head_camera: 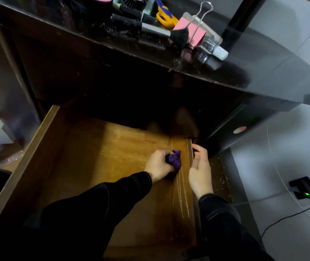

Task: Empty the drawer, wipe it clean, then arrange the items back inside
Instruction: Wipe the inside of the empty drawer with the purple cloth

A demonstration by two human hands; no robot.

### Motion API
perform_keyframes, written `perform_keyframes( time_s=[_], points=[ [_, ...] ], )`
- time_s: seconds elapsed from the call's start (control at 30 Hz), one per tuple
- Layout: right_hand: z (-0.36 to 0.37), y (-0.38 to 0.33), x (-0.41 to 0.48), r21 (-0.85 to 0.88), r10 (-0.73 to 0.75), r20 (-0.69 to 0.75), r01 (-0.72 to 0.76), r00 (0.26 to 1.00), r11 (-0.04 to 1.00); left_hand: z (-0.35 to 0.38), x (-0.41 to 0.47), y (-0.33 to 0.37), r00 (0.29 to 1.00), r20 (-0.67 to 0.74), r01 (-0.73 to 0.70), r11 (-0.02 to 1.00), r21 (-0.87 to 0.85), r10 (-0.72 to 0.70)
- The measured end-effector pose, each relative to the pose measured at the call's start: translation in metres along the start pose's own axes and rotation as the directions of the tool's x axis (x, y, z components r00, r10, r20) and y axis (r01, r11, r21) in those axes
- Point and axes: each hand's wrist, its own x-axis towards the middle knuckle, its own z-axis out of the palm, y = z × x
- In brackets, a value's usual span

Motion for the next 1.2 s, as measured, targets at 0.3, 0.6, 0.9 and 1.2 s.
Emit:
perform_keyframes(
  time_s=[0.3,0.6,0.9,1.2],
  points=[
    [0.002,0.003,-0.016,0.019,-0.022,-0.083,0.023,0.996,1.000,0.009,-0.010,-0.011,0.993,-0.006,-0.117,0.989,0.095,0.118],
    [0.003,0.003,-0.016,0.003,-0.026,-0.103,0.026,0.994,1.000,0.009,-0.018,0.012,0.975,-0.076,-0.213,0.977,-0.031,0.210],
    [0.003,0.002,-0.016,0.002,-0.018,-0.110,0.018,0.994,1.000,0.007,-0.018,0.011,0.984,-0.056,-0.171,0.985,0.009,0.172],
    [0.002,0.001,-0.017,0.014,0.002,-0.094,-0.001,0.996,1.000,0.012,-0.016,-0.022,0.992,0.016,-0.123,0.907,0.402,0.128]
  ],
)
